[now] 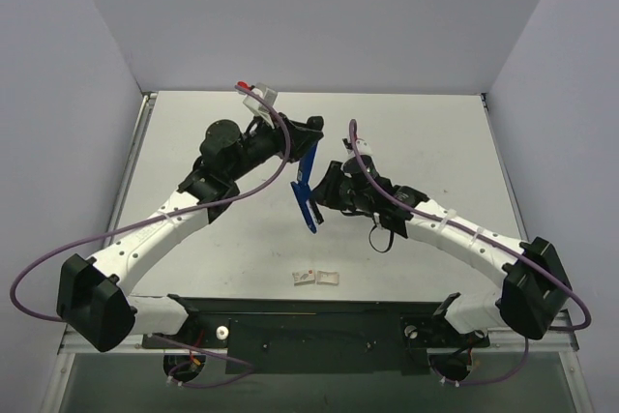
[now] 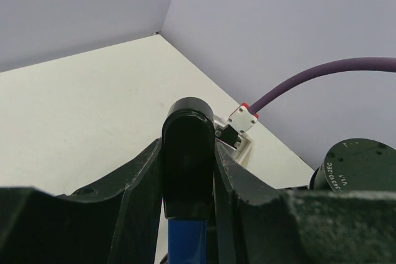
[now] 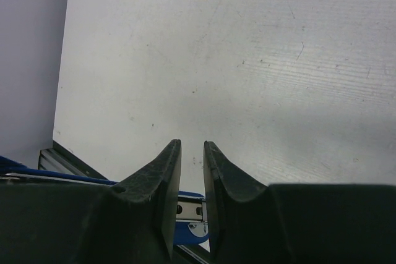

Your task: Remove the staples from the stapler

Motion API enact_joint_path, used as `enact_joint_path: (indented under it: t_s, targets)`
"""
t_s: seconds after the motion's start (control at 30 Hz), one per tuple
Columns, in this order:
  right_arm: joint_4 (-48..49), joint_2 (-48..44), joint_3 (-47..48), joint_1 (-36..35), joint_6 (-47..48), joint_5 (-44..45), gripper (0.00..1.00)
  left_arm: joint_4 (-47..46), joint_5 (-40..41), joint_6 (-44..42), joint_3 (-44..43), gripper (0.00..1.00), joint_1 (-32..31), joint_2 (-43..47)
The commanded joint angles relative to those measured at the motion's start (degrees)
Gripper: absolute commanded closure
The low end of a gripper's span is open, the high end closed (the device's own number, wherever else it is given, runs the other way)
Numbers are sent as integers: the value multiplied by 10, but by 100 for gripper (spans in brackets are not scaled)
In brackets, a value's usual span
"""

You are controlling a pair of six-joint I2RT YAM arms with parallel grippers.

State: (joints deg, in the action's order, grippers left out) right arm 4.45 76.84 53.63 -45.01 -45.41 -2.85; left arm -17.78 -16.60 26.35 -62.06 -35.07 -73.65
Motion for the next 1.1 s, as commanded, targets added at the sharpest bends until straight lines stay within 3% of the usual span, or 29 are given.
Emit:
enact_joint_path:
  t_s: [0.0, 0.73, 1.07]
  targets:
    - [44, 21, 27, -1, 1, -18, 82, -90, 26, 7, -11, 100, 7, -7]
    - [246, 147, 19, 37, -89, -120, 81, -151, 61, -15, -9, 100, 26, -111]
    - [234, 146, 22, 56, -84, -131, 81, -137, 65, -24, -17, 100, 33, -117]
